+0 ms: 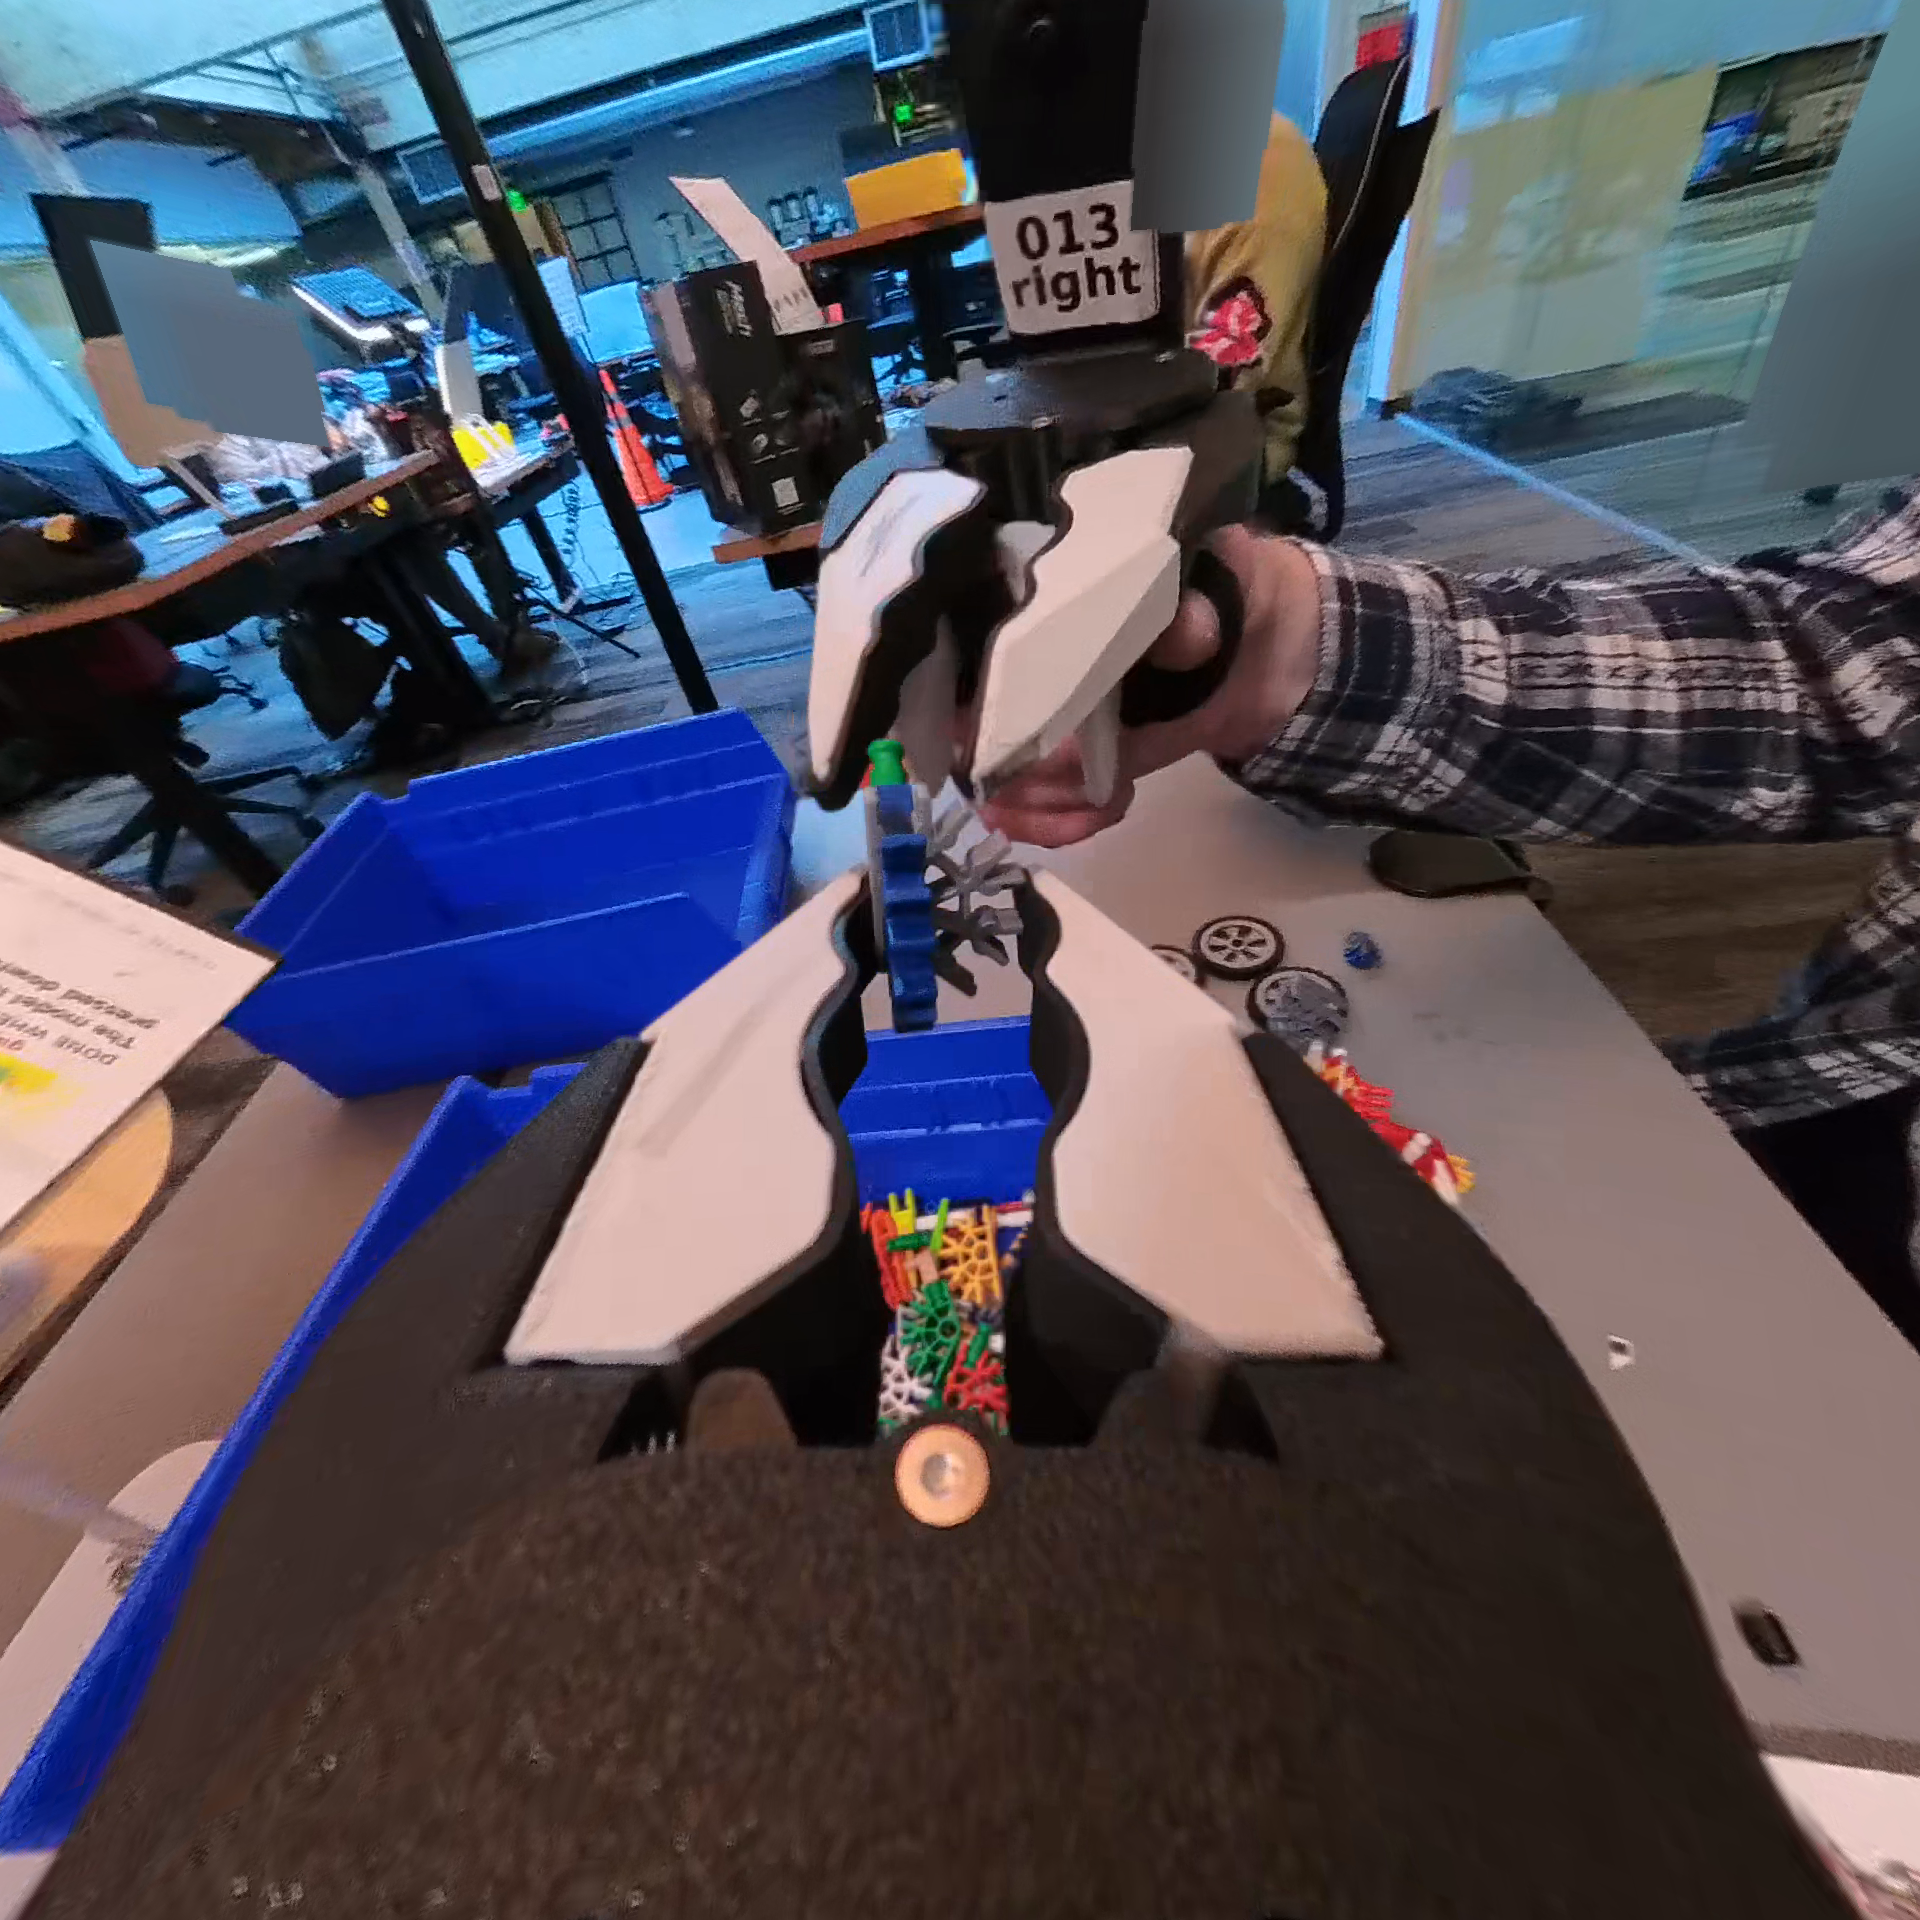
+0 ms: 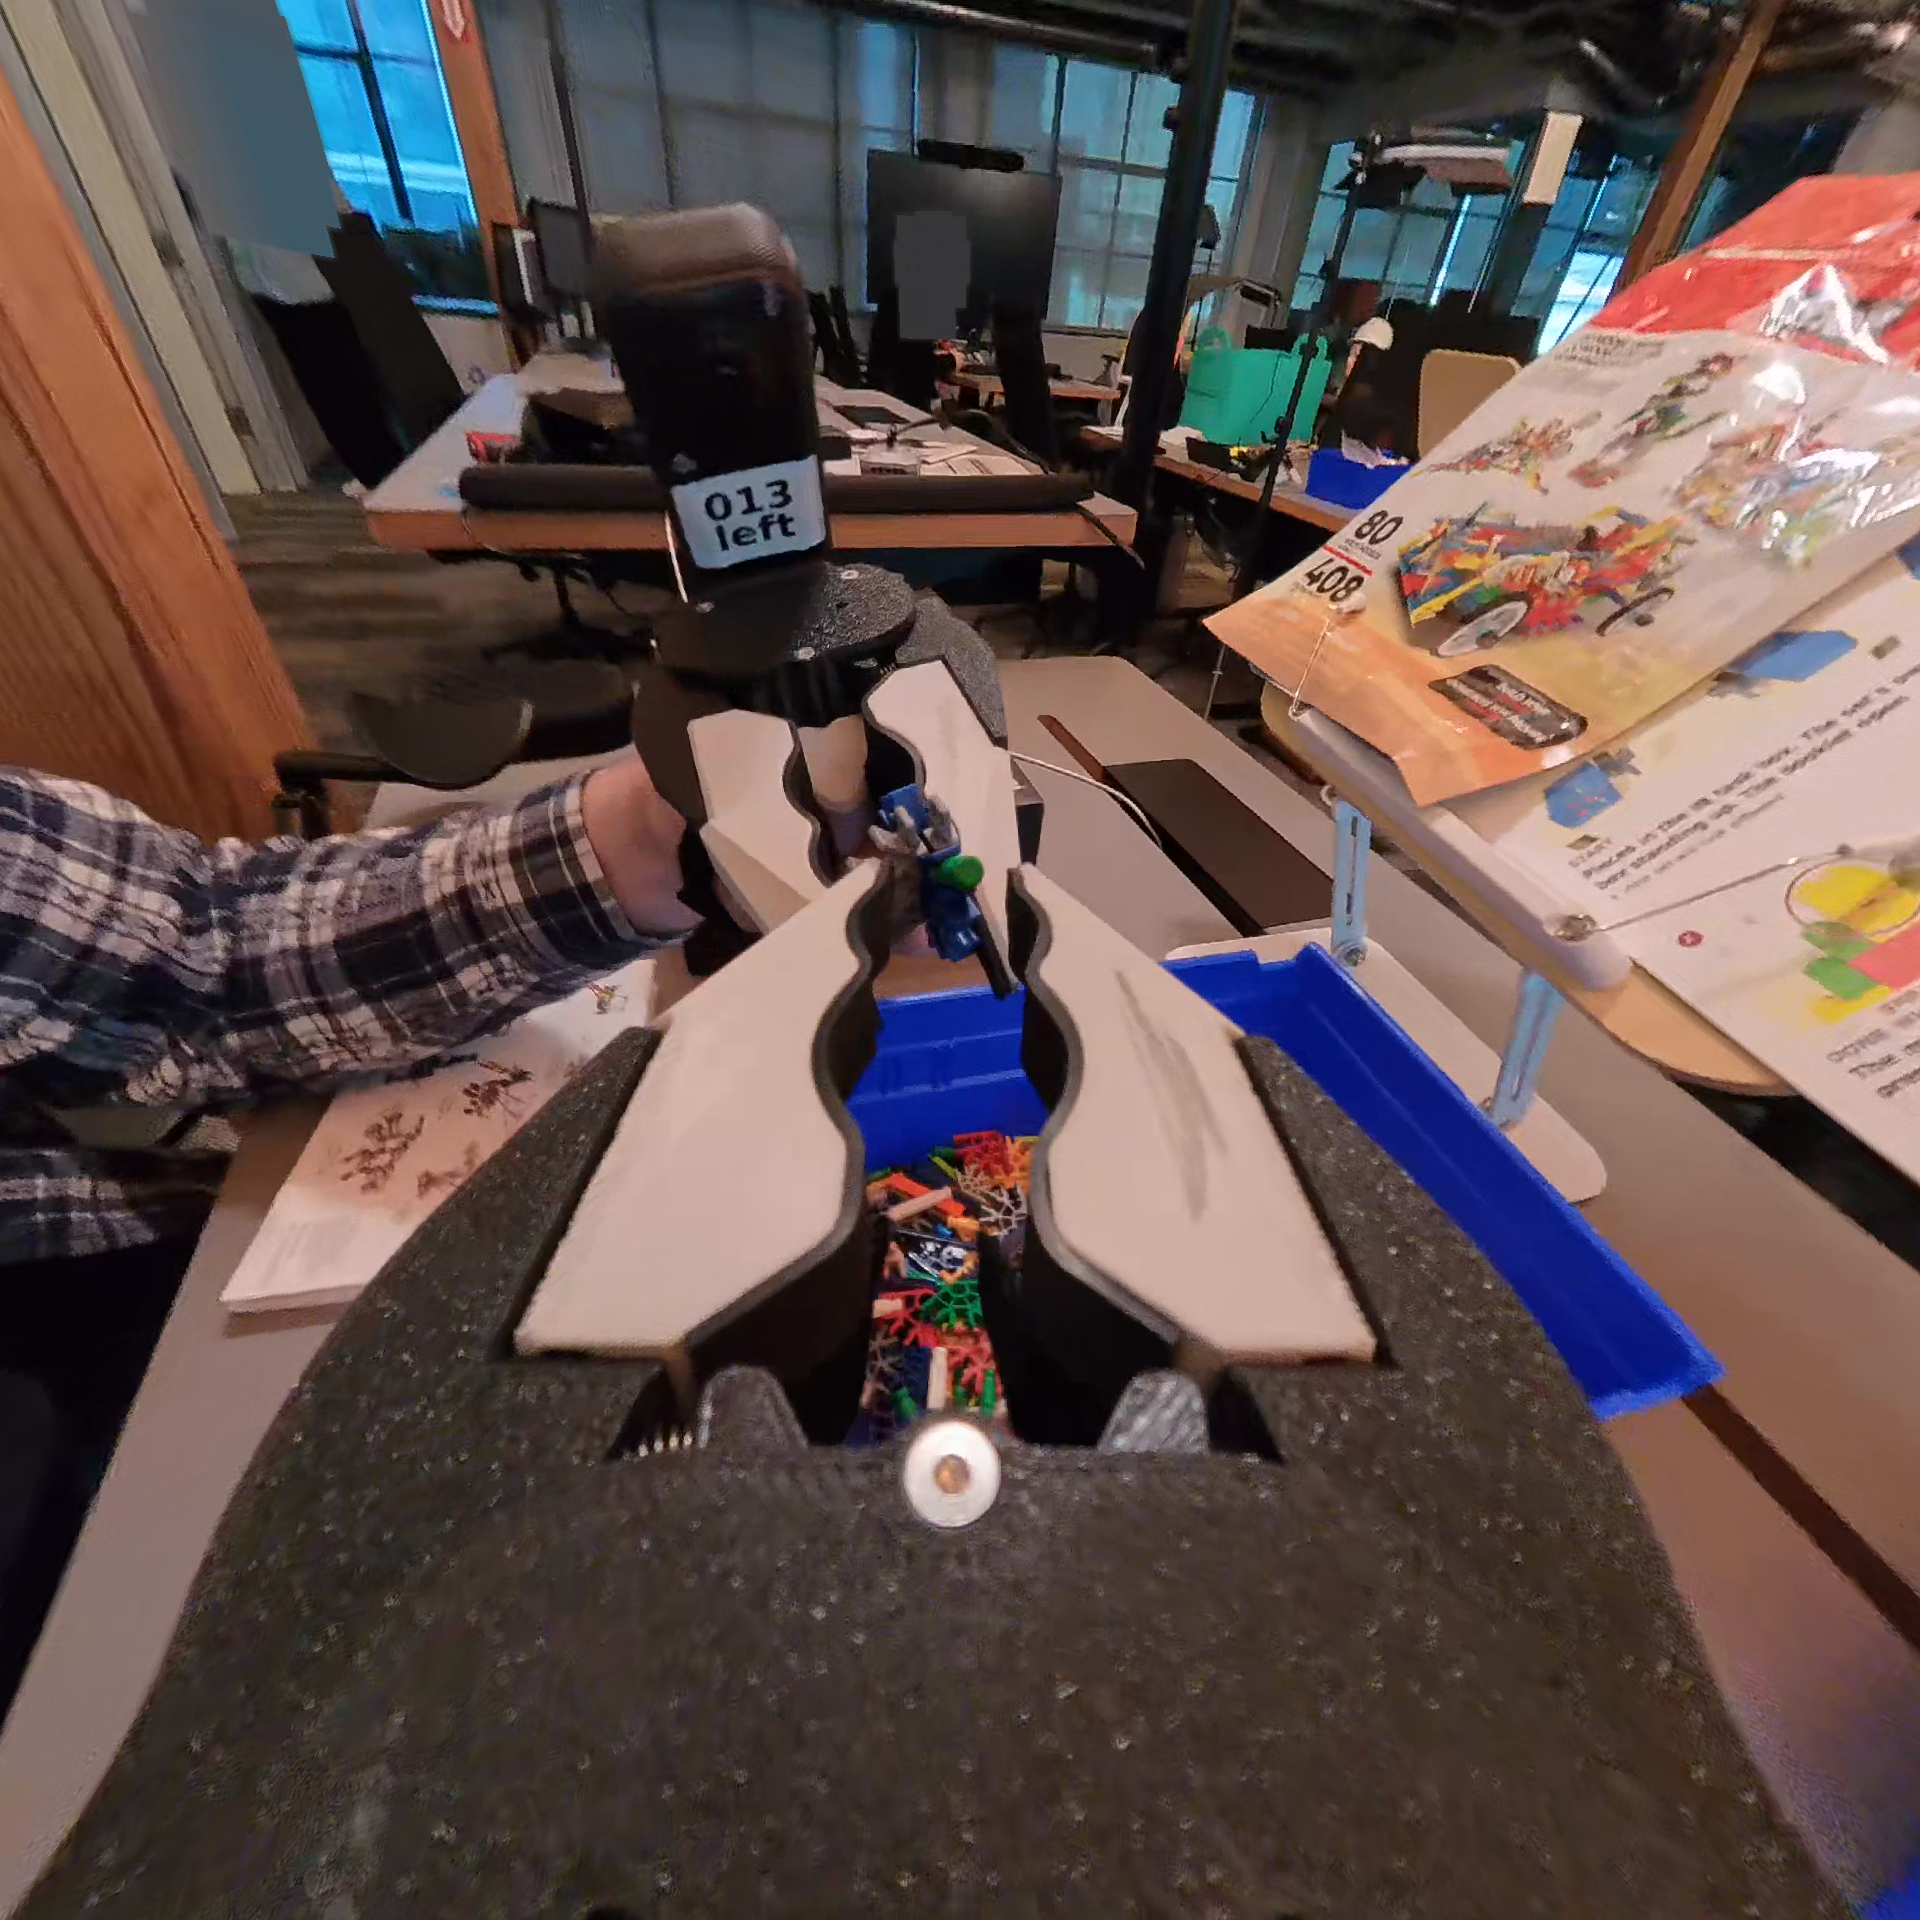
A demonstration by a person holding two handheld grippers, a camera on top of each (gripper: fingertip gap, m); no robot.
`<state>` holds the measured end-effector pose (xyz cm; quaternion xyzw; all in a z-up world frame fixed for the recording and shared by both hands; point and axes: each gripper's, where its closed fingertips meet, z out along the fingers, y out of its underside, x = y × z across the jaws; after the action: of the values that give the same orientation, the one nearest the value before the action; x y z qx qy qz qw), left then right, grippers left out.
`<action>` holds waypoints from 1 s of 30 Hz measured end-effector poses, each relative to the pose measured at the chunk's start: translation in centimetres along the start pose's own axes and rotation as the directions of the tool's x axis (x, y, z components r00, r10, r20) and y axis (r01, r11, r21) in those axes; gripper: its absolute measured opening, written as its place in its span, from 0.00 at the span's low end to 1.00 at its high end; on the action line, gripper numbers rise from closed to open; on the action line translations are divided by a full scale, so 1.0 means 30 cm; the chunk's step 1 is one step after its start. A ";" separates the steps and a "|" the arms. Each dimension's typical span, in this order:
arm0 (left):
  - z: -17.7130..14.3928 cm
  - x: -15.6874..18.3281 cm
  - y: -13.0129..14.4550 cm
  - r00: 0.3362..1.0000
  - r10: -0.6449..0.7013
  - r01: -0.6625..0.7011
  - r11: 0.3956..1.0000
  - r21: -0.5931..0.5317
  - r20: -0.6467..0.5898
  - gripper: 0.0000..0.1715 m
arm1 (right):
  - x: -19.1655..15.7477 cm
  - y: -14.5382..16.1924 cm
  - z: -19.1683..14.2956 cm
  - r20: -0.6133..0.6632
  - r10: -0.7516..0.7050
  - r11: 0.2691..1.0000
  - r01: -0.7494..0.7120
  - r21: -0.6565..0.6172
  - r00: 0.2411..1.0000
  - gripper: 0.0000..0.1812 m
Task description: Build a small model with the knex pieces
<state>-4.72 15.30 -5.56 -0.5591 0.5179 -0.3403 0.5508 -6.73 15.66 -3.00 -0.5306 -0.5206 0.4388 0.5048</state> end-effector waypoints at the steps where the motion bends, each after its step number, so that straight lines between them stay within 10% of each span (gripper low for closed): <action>1: 0.002 0.013 -0.001 1.000 -0.012 0.012 1.000 0.000 -0.027 0.13 | -0.005 0.001 -0.001 -0.002 -0.027 1.000 0.027 -0.010 1.000 0.10; 30: 0.039 0.028 0.055 0.995 -0.092 0.086 0.987 -0.136 -0.037 0.12 | -0.005 0.048 0.005 -0.105 -0.531 0.780 0.436 -0.449 0.841 0.05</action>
<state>-3.74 15.03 -7.50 -0.6099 0.5260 -0.3410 0.4848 -6.74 15.61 -4.45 -0.5175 -0.6587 0.1120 0.5346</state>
